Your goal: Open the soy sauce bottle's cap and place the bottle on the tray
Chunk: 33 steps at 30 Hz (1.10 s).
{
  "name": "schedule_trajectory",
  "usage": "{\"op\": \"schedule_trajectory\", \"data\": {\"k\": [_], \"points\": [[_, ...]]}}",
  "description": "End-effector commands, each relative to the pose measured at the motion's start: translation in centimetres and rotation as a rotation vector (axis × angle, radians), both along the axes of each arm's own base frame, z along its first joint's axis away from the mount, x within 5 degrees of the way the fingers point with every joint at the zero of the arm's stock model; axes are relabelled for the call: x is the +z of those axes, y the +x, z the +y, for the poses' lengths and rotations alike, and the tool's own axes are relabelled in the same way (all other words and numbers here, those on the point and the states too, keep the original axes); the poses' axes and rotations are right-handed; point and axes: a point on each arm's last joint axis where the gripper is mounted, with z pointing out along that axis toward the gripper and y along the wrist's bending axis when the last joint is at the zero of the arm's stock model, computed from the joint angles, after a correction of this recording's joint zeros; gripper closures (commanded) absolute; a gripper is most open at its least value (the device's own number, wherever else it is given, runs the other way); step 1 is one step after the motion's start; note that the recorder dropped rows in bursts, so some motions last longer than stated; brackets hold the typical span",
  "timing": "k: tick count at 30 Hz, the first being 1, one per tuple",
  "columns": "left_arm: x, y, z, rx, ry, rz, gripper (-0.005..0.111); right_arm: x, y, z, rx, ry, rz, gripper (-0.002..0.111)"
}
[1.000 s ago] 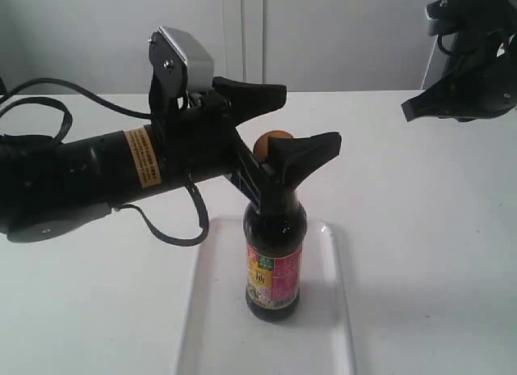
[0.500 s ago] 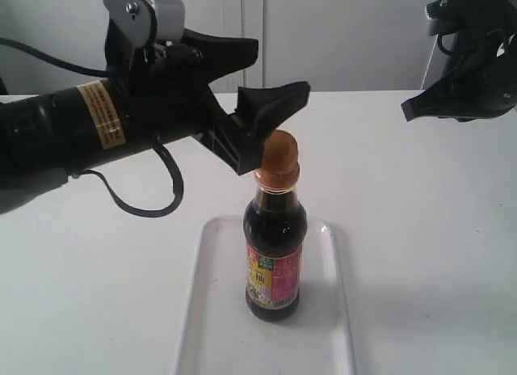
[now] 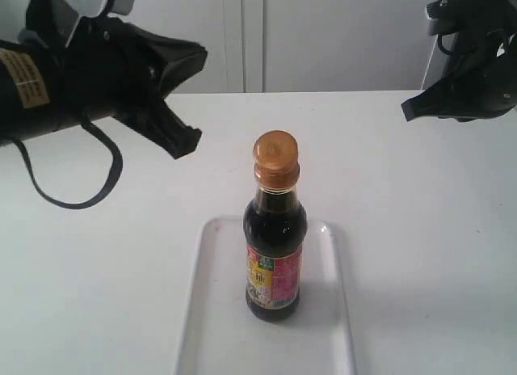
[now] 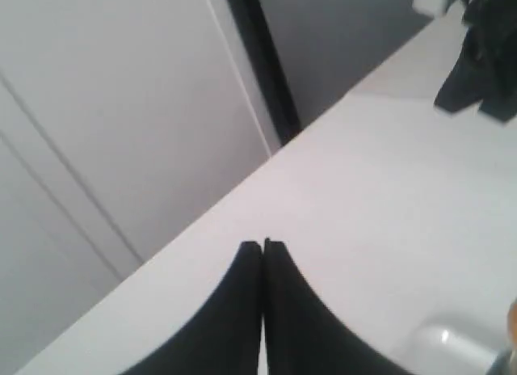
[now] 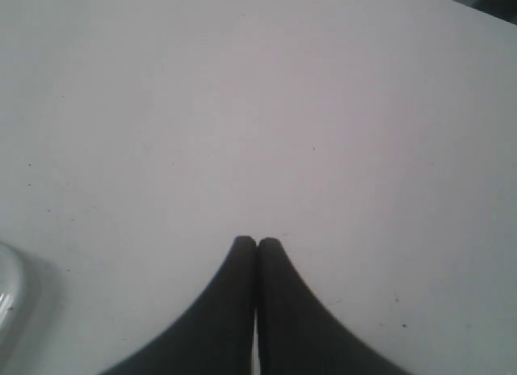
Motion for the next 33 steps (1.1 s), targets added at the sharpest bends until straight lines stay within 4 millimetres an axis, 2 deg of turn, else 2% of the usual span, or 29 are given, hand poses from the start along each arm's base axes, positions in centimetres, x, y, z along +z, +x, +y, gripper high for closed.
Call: {"op": "schedule_trajectory", "data": {"k": [1, 6, 17, 24, 28, 30, 33], "points": [[-0.3, -0.6, 1.2, 0.043, 0.136, 0.067, 0.107, -0.1, 0.0, -0.2, -0.01, 0.004, 0.001, 0.108], [-0.9, -0.6, 3.0, 0.124, 0.195, 0.183, 0.107, -0.1, -0.1, -0.2, -0.01, 0.004, 0.005, 0.108], [-1.8, -0.5, 8.9, 0.393, 0.285, 0.442, 0.107, -0.1, -0.1, -0.2, -0.01, 0.003, 0.013, 0.108], [-1.5, -2.1, 12.1, 0.522, 0.324, 0.547, 0.107, -0.4, -0.3, -0.5, 0.003, -0.045, 0.046, 0.108], [-1.3, -3.2, 13.1, 0.562, 0.329, 0.592, 0.107, -0.6, -0.6, -0.5, 0.003, -0.05, 0.087, 0.108], [-1.0, -3.9, 13.4, 0.579, 0.307, 0.605, 0.107, -0.8, -1.0, -0.6, 0.002, -0.057, 0.13, 0.108], [-0.4, -5.7, 14.2, 0.607, 0.295, 0.622, 0.107, -1.6, -2.2, -1.0, 0.023, -0.129, 0.294, 0.108]]}}
